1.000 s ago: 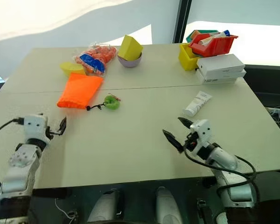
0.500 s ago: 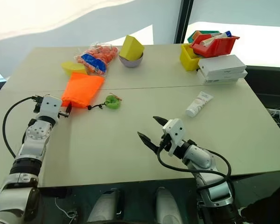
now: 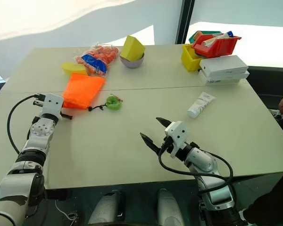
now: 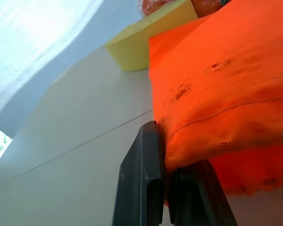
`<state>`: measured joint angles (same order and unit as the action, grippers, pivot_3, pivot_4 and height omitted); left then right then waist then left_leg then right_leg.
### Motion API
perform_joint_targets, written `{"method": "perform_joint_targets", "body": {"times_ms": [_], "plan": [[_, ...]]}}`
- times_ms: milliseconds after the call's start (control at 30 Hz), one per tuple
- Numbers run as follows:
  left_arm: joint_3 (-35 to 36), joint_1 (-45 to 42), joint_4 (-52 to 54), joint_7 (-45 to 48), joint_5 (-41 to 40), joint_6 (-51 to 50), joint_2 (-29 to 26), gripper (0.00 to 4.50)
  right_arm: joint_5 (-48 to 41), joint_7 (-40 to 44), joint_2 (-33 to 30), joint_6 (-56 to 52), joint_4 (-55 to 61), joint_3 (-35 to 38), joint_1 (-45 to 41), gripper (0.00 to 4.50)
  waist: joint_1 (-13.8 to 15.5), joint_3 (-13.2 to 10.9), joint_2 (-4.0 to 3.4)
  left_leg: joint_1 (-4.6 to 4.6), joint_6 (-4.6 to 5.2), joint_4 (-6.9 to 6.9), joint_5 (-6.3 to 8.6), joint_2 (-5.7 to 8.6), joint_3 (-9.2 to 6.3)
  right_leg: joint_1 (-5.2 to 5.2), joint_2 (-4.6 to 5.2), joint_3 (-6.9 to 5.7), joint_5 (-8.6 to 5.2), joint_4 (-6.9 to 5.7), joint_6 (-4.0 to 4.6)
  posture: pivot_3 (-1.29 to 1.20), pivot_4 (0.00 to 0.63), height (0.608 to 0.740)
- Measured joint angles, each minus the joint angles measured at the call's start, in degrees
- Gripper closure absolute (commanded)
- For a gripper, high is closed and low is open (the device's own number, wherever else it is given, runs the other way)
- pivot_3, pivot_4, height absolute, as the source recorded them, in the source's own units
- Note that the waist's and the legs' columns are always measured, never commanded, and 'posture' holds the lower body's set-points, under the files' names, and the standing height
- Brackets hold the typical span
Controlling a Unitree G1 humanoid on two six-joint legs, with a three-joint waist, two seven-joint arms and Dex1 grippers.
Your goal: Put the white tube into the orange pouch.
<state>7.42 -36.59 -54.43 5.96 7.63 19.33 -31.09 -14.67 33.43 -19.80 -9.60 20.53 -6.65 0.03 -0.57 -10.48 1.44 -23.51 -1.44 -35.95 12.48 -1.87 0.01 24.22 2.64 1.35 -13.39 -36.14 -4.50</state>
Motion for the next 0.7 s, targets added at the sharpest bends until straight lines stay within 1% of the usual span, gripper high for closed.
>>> {"method": "perform_joint_targets", "body": {"times_ms": [67,133,267,300,333,367,533,700], "plan": [[0.02,0.75,1.09,1.6,-0.77,0.26,0.03,4.49,-0.01,-0.16,0.07,0.05,-0.05,0.07,-0.1,0.0,-0.06,0.0,0.0,0.0,0.0,-0.01,0.0,0.0,0.01,-0.01,0.0,0.01,0.0,0.0,0.0,0.0,0.15,0.74],[0.02,2.94,4.43,3.92,-1.74,0.11,0.13,4.49,-0.01,-0.29,0.04,0.07,-0.21,0.27,-0.45,0.0,-0.08,0.0,0.0,0.0,0.0,-0.01,0.0,-0.01,0.01,-0.01,0.01,0.01,0.0,0.0,0.01,0.0,0.15,0.74],[-0.01,11.07,20.06,9.72,-4.83,-4.36,0.76,4.49,-0.04,-0.64,-0.03,0.09,-0.83,1.51,-1.24,0.0,-0.18,0.0,0.0,0.01,0.0,0.02,0.0,-0.05,0.0,0.0,0.01,0.01,-0.01,-0.01,0.04,0.0,0.15,0.74],[-0.02,14.07,26.76,11.25,-6.08,-7.31,0.86,4.49,-0.04,-1.17,0.01,0.08,-1.33,2.19,-1.86,0.0,-0.23,0.0,0.0,0.0,0.0,0.01,0.0,-0.06,0.0,0.0,0.02,0.02,-0.01,-0.02,0.06,0.0,0.15,0.74],[-0.16,15.26,29.71,12.02,-6.62,-8.75,1.06,4.49,-0.02,-1.59,0.0,0.06,-1.83,2.84,-2.29,0.0,-0.2,0.0,0.0,0.01,0.0,0.01,0.0,-0.05,0.01,0.0,0.03,0.03,-0.06,-0.02,0.14,0.0,0.15,0.74],[-0.16,17.59,35.18,12.96,-7.37,-11.58,1.17,4.49,0.07,-2.39,0.0,-0.03,-2.75,3.59,-3.27,0.0,-0.19,0.0,0.0,0.01,0.0,-0.02,0.0,-0.05,0.01,-0.01,0.04,0.03,-0.08,-0.03,0.21,0.0,0.15,0.74],[-2.04,24.48,55.44,15.15,-9.64,-24.44,3.12,4.49,2.32,-7.63,-0.05,-0.83,-8.44,7.44,-7.43,0.0,-0.06,0.0,0.0,0.02,0.0,-0.11,0.0,-0.02,0.01,-0.06,0.05,0.05,-0.1,-0.06,0.23,0.0,0.15,0.74],[-4.97,27.04,68.31,14.83,-10.17,-36.45,6.27,4.49,4.52,-13.63,-0.02,-1.41,-13.41,11.67,-10.74,0.0,-0.15,0.0,0.0,0.02,0.01,-0.11,0.0,-0.01,-0.02,-0.07,0.01,0.06,-0.1,-0.06,0.23,0.0,0.15,0.74]]}}
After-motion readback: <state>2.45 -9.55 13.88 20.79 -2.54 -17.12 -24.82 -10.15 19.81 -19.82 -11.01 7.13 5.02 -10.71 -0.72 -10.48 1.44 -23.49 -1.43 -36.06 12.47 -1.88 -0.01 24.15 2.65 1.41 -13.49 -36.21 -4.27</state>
